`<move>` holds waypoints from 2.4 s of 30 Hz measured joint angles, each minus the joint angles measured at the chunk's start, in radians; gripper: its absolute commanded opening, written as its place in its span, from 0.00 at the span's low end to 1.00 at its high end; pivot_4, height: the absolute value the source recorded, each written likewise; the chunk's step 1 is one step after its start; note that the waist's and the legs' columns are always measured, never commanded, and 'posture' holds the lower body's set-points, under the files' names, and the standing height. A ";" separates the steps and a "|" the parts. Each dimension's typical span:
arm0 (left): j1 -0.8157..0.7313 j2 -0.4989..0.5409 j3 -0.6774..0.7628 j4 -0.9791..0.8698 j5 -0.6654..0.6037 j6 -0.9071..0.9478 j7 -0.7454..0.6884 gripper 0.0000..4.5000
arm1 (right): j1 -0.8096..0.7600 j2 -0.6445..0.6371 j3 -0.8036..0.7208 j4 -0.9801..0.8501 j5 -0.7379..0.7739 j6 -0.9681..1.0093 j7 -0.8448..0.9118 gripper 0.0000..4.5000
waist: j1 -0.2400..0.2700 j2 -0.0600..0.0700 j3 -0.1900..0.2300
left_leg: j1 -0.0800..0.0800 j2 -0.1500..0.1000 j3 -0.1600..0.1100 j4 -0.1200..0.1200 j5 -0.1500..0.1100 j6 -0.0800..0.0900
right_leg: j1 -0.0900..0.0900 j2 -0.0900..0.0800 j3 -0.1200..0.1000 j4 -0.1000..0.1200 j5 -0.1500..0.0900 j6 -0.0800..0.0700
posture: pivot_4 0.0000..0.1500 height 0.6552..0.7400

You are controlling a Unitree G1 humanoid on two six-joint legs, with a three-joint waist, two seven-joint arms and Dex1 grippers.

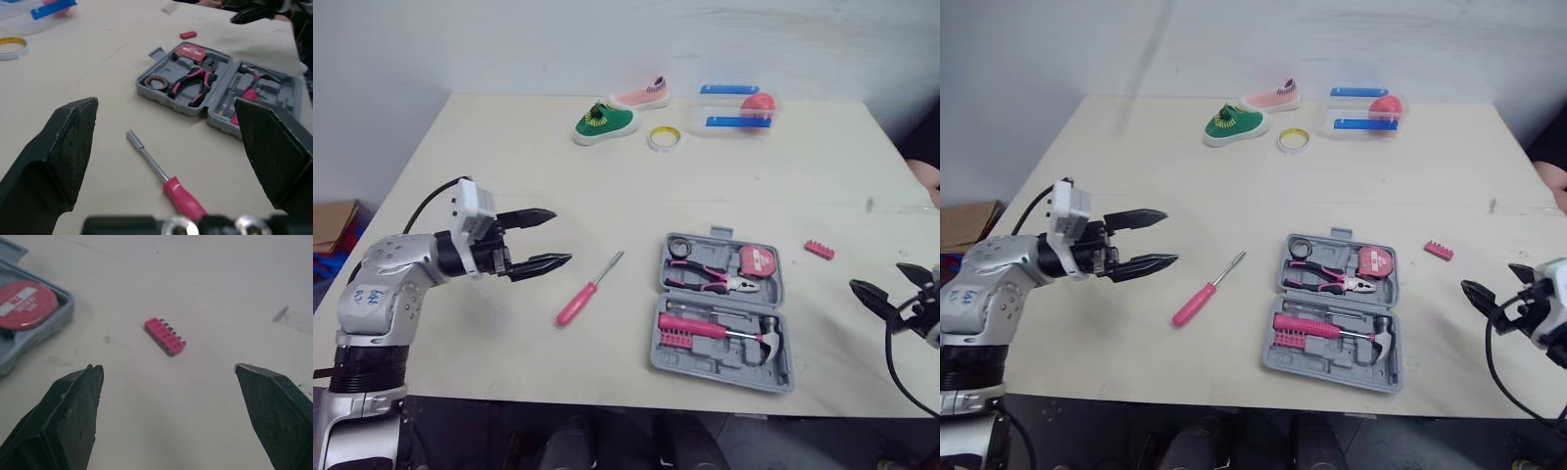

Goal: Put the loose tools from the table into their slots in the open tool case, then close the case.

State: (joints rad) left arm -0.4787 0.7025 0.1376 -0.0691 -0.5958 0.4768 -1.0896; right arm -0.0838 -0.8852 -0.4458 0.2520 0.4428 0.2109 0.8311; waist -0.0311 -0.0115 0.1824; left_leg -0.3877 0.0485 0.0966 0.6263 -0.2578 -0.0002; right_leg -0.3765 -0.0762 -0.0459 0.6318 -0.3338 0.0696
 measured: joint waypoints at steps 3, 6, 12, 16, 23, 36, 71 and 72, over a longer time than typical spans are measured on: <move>-0.028 -0.018 -0.022 -0.045 -0.029 0.034 0.002 0.99 | -0.232 -0.021 0.137 0.247 -0.089 -0.090 0.120 1.00 | -0.004 -0.002 0.001 | 0.001 0.000 0.001 0.002 0.000 -0.001 | 0.000 0.001 0.002 0.002 0.001 0.001 | 1.00 1.00; -0.023 -0.018 -0.029 -0.057 -0.032 0.052 0.003 0.99 | -0.424 -0.017 0.215 0.514 -0.167 -0.174 0.175 1.00 | 0.000 -0.002 0.003 | 0.000 0.000 0.002 0.002 0.004 -0.007 | -0.001 0.002 0.003 0.001 0.000 0.001 | 1.00 1.00; 0.008 -0.015 -0.023 -0.113 -0.032 0.070 0.021 0.99 | -0.662 0.039 0.249 0.801 -0.234 -0.189 0.143 1.00 | 0.001 -0.002 0.003 | -0.001 0.001 0.003 0.003 0.004 -0.008 | -0.001 0.002 0.005 0.001 0.000 0.001 | 1.00 1.00; 0.071 -0.015 -0.009 -0.189 -0.047 0.089 0.063 0.99 | -0.668 0.118 0.157 0.767 -0.157 -0.146 0.062 1.00 | 0.001 -0.003 0.003 | 0.000 0.001 0.004 0.004 0.005 -0.009 | -0.001 0.002 0.006 0.002 0.000 0.001 | 1.00 1.00; 0.122 -0.024 0.017 -0.246 -0.066 0.098 0.108 0.99 | -0.491 0.253 0.043 0.415 -0.118 -0.005 -0.334 1.00 | 0.004 -0.003 0.003 | -0.001 0.000 0.001 0.004 0.004 -0.009 | -0.001 -0.001 0.004 0.004 0.000 0.001 | 1.00 1.00; 0.108 -0.054 -0.040 -0.235 -0.065 0.078 0.111 0.99 | -0.359 0.498 0.065 -0.061 -0.194 0.298 -0.856 1.00 | 0.001 -0.002 0.003 | -0.002 0.001 0.004 0.001 0.004 -0.010 | -0.006 0.000 0.006 0.007 -0.001 -0.001 | 1.00 1.00; 0.099 -0.051 -0.060 -0.233 -0.062 0.057 0.093 1.00 | -0.519 0.598 0.042 0.182 -0.236 0.180 -1.067 0.52 | -0.006 -0.007 0.000 | -0.002 0.003 0.019 0.001 0.004 -0.009 | -0.017 0.005 0.025 0.014 -0.001 0.000 | 1.00 1.00; 0.099 -0.049 -0.060 -0.233 -0.062 0.057 0.092 1.00 | -0.520 0.595 0.043 0.183 -0.236 0.179 -1.064 0.50 | -0.006 -0.008 -0.001 | -0.002 0.003 0.019 0.001 0.004 -0.009 | -0.017 0.005 0.026 0.013 -0.001 0.000 | 1.00 1.00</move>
State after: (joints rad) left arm -0.3795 0.6539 0.0772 -0.3024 -0.6574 0.5340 -0.9972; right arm -0.6039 -0.2905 -0.4028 0.4347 0.2070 0.3903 -0.2326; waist -0.0367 -0.0199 0.1817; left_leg -0.3895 0.0513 0.1154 0.6277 -0.2537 -0.0090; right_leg -0.3931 -0.0710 -0.0202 0.6452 -0.3343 0.0696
